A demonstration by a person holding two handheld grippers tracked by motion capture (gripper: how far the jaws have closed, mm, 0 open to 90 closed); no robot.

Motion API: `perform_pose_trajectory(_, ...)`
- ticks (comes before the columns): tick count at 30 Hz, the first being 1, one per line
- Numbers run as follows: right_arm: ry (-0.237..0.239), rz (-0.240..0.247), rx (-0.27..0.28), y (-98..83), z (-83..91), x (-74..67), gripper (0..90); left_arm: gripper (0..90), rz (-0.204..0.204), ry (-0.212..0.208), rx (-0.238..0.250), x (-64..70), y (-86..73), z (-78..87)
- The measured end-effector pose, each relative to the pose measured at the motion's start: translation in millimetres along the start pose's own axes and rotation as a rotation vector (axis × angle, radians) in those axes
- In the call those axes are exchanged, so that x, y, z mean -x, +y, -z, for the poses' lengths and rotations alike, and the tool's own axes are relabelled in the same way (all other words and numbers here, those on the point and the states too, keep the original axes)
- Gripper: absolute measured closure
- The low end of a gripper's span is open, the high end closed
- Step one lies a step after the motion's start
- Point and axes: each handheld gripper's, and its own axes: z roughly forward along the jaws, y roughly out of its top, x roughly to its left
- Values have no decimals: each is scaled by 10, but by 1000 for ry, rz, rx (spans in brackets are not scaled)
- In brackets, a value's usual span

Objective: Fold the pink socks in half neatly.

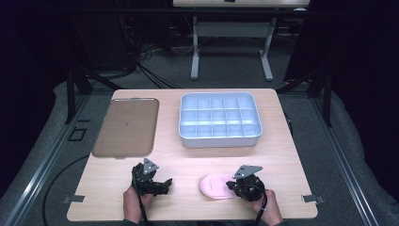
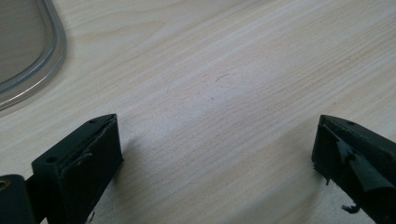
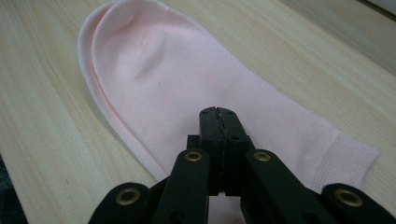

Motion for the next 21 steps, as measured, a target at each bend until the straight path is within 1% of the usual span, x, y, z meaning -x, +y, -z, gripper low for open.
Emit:
perform_pose_trajectory(2,4,-7,9,-11,-25,0,900,14,0,0,0,0,0,0)
perform_pose_trajectory(6,-1,-2,8,1,-40,-6,900,14,0,1,0,1,0,0)
perform_pose_trajectory(9,-3,-7,10,22,-62,-17,900,14,0,1,0,0,0,0)
perform_pose_trajectory(11,2,-1,12,36,-79,-25,900,14,-1,1,0,0,0,0)
perform_pose_trajectory(13,2,-13,22,51,-104,-40,900,14,0,1,0,0,0,0)
perform_pose_trajectory(14,8,-12,23,62,-114,-45,900,15,0,1,0,1,0,0)
perform_pose_trajectory(19,10,3,21,118,-165,-84,900,15,-1,1,1,1,-1,0)
perform_pose_trajectory(21,22,6,18,150,-193,-96,900,14,-1,1,0,1,0,0)
